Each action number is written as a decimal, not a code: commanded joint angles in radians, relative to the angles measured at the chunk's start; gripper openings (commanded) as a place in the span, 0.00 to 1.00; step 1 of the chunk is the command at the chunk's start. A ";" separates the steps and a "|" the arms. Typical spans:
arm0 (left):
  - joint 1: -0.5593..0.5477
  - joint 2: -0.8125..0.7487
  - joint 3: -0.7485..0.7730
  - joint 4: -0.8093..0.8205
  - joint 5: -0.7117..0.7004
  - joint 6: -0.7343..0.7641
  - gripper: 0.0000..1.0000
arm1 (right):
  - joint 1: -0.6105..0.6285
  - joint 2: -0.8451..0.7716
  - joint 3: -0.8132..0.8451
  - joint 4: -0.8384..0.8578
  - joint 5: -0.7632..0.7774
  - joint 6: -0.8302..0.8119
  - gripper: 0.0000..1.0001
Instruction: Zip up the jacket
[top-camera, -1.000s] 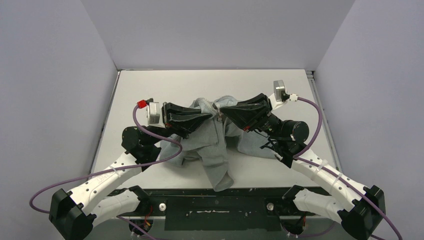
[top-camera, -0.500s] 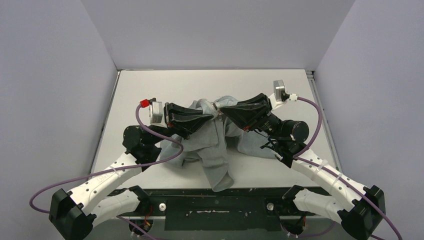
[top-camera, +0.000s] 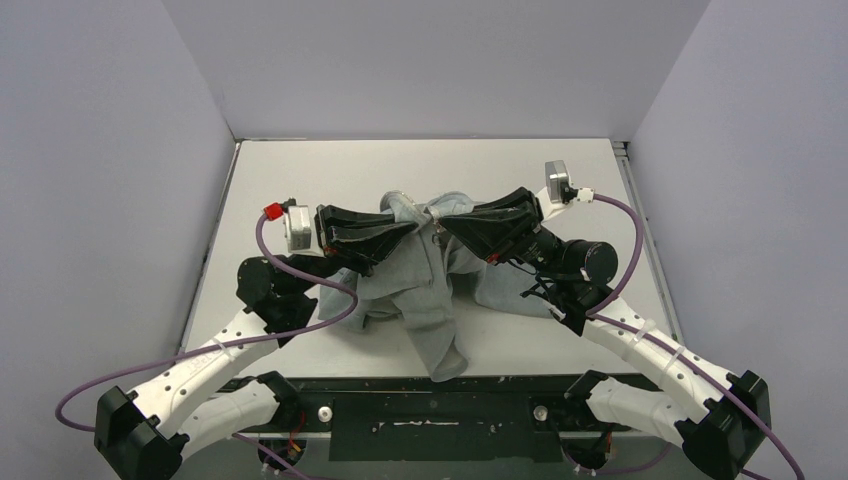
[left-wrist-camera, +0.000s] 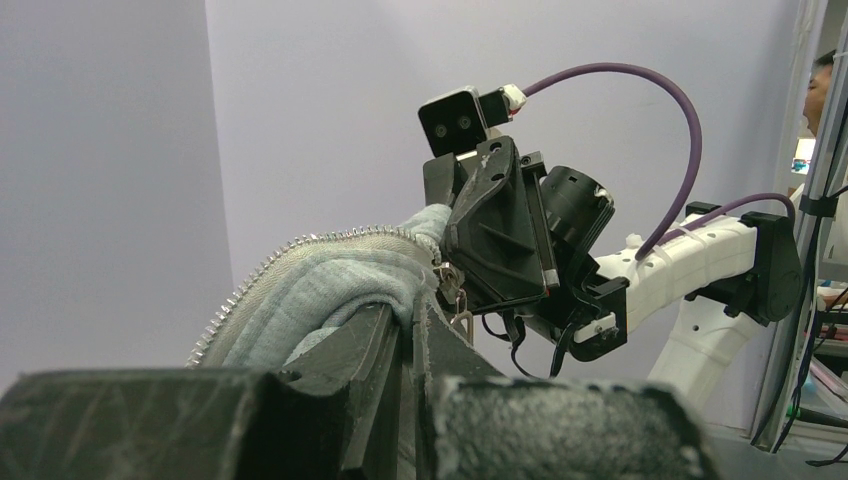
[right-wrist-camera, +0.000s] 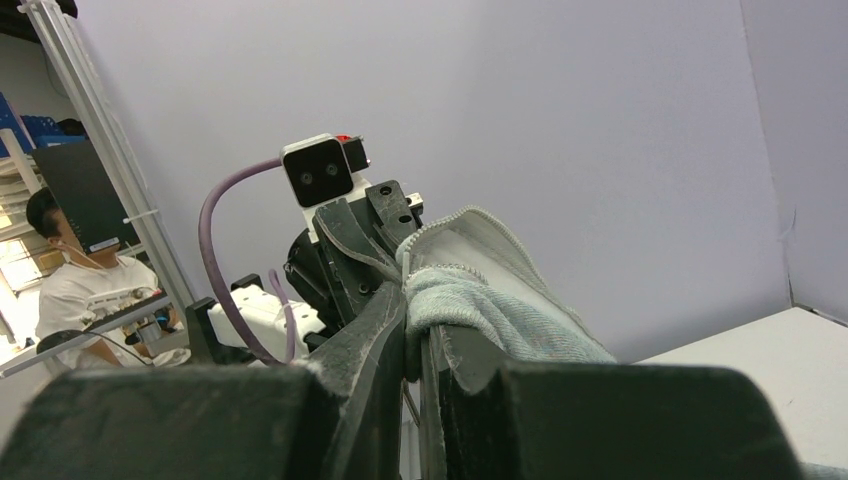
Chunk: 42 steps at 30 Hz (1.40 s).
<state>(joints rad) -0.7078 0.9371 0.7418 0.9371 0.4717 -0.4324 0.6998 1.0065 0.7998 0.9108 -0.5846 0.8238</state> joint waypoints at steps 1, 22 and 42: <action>-0.004 0.001 0.029 0.065 0.013 0.009 0.00 | -0.002 -0.006 0.055 0.081 -0.010 -0.001 0.00; -0.005 0.030 0.039 0.064 0.067 -0.007 0.00 | -0.002 -0.012 0.047 0.082 0.006 -0.005 0.00; -0.005 0.044 0.054 0.009 0.126 0.011 0.00 | -0.002 -0.023 0.038 0.076 0.037 -0.012 0.00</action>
<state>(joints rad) -0.7082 0.9794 0.7422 0.9230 0.5694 -0.4362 0.7002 1.0061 0.8005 0.9104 -0.5705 0.8238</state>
